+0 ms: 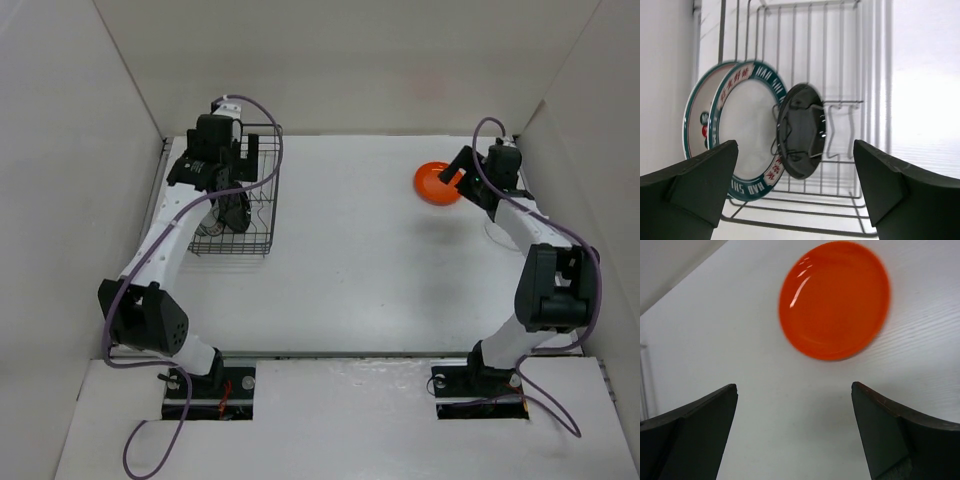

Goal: Load the plates into the dish rack

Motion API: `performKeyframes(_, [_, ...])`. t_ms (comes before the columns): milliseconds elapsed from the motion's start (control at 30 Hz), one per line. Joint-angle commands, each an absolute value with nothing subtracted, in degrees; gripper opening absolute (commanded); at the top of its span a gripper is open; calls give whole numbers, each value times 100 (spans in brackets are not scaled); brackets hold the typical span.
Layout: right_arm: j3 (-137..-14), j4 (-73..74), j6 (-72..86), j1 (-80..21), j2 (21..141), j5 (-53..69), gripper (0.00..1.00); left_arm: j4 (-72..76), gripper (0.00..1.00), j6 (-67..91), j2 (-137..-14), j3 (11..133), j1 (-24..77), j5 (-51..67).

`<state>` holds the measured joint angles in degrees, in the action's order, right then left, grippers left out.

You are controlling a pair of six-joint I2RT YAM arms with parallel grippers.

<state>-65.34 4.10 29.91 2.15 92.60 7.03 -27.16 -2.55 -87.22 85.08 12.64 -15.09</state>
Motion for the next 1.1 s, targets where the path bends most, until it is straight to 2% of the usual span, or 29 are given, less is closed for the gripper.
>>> performKeyframes(0, [-6828,703,2787,509,9526,334,100,-3076,100,-237,-8262,9122,1257,-503])
performKeyframes(133, [-7144,704,2786,887,10010,798,92,-3252,100,-290,-8200,9343,1257,201])
performKeyframes(167, [-7224,703,2786,949,10263,939,87,-3313,100,-290,-8200,9412,1257,454])
performKeyframes(300, [-7646,703,2839,1011,10775,1161,82,-3375,100,-404,-8068,9465,1257,1009])
performKeyframes(500, [-8505,1203,2891,1011,11643,941,81,-3428,100,-404,-7955,9527,1257,1063])
performKeyframes(600, [-8910,1432,2892,1063,11961,1011,72,-3428,100,-404,-7954,9580,1257,1063])
performKeyframes(667, [-8965,1433,2892,1063,12103,1011,71,-3480,100,-404,-7902,9580,1257,1063])
performKeyframes(733, [-9096,1546,2892,1116,12243,1011,66,-3480,100,-404,-7901,9580,1257,1063])
performKeyframes(900, [-9246,1757,3006,1116,12418,1160,66,-3480,100,-404,-7901,9527,1257,1011])
performKeyframes(933, [-9342,1836,3006,1116,12419,1212,61,-3480,100,-404,-7901,9527,1257,1011])
performKeyframes(967, [-9456,1985,3058,1116,12549,1213,47,-3480,100,-404,-7901,9527,1257,1011])
performKeyframes(1067, [-9632,2266,3059,1116,12778,1458,31,-3480,100,-352,-7901,9527,1257,958])
